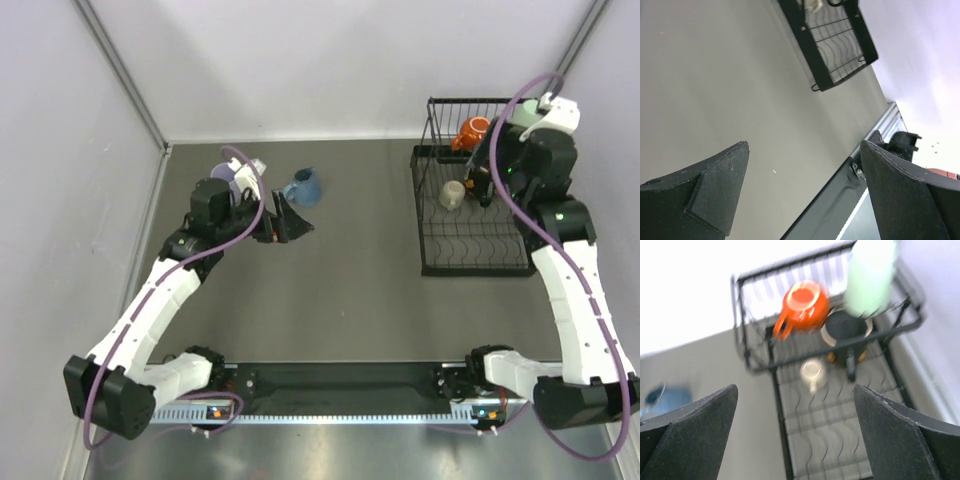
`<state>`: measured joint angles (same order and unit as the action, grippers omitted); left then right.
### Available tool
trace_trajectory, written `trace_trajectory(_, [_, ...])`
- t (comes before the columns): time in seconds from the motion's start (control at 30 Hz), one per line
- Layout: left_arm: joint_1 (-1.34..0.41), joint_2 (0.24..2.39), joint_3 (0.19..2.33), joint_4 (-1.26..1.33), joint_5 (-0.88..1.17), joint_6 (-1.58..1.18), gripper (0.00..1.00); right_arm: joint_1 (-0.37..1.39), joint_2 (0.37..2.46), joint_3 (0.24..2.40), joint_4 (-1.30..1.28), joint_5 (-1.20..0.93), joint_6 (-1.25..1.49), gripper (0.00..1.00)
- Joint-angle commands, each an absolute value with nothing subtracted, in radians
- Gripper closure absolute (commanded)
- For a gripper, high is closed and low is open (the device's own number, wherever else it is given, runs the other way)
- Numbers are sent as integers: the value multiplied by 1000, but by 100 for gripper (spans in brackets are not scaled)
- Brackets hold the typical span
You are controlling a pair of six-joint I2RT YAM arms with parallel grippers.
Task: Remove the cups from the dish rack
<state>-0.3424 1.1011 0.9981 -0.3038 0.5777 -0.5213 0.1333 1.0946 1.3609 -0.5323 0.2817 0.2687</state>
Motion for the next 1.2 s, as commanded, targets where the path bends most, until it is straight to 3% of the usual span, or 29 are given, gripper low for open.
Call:
trace_trajectory(0.0, [-342,1025,979,-316,621,-485,3,72,1160,1478,-492,317,244,0])
trace_trajectory(0.33, [-394,971,933,-330,515,-431,3,5,1327,1588,-362,380,259,0])
trace_trajectory(0.53, [-411,934,928,-365,425,-388,3,-103,1420,1631,-321,304,207,0])
trace_trajectory(0.93, [-419,908,939,-385,354,-354,2,-207,1506,1487,-61,92,80,0])
trace_trajectory(1.17, [-417,934,965,-394,350,-344,2,-227,1558,1485,-8,95,8,0])
